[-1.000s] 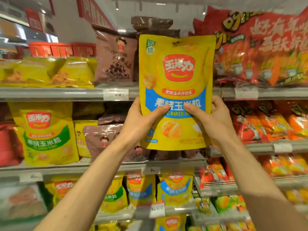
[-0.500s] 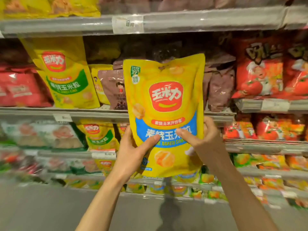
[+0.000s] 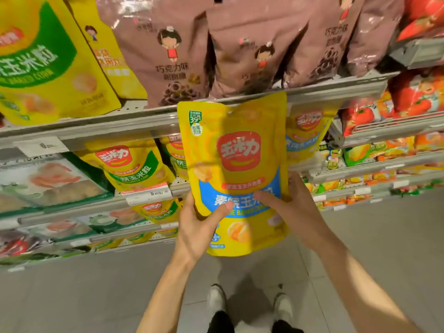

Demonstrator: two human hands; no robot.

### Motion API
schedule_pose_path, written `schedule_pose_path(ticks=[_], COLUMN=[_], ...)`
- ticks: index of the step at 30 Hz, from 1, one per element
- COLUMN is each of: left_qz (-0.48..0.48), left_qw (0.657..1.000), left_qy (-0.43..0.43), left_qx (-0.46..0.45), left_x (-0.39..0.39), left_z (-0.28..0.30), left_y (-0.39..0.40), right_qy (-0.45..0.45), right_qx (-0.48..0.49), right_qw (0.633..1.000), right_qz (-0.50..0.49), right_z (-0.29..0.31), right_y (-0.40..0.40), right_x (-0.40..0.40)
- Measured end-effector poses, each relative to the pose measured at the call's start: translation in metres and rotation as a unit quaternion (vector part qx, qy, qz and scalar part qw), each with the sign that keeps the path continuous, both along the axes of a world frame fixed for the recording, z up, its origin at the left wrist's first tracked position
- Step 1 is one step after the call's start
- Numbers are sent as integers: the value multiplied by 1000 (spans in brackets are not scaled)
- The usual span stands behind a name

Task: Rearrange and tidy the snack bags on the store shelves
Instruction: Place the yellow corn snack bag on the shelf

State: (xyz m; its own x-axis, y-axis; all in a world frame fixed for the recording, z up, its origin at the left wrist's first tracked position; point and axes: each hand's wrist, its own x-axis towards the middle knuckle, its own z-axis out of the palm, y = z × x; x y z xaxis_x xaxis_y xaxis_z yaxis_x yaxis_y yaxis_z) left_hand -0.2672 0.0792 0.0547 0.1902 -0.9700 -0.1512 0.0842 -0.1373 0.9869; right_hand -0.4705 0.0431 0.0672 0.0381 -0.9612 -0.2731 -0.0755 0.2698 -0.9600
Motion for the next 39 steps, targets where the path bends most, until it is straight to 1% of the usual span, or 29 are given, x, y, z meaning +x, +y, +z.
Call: schedule_pose_path(ticks=[6, 10, 12, 15, 19, 21, 25, 30, 32, 35, 39], left_qz=[-24, -18, -20, -29, -34, -33, -29, -54, -40, -27, 18], left_qw=[998, 996, 996, 996, 995, 994, 996, 992, 990, 989, 984], left_qy=[-22, -27, -26, -27, -22, -29, -49, -106, -137, -143, -158], left_qx=[45, 78, 84, 81, 92, 96, 72, 29, 15, -15, -77], left_x=[19, 8, 0, -14, -30, -34, -28, -7, -3, -1, -2], left_z=[-54, -93, -119, -173, -260, -305, -383, -460, -481, -502, -514], left_y=[4, 13, 18, 24, 23, 18, -1, -26, -35, -51, -70], right_qy=[14, 1, 16, 7, -2, -9, -14, -25, -32, -45, -43], right_qx=[23, 60, 75, 75, 72, 61, 35, -6, -23, -69, -154], right_qw=[999, 997, 996, 997, 996, 996, 997, 996, 996, 994, 985], right_qz=[-47, -40, -33, -36, -46, -57, -71, -88, -76, -76, -56], right_z=[-58, -95, -123, -178, -263, -305, -387, -471, -496, -523, -539], right_y=[17, 28, 32, 36, 36, 33, 21, -3, -14, -36, -71], right_x=[17, 6, -2, -15, -29, -33, -26, -9, -5, 0, 3])
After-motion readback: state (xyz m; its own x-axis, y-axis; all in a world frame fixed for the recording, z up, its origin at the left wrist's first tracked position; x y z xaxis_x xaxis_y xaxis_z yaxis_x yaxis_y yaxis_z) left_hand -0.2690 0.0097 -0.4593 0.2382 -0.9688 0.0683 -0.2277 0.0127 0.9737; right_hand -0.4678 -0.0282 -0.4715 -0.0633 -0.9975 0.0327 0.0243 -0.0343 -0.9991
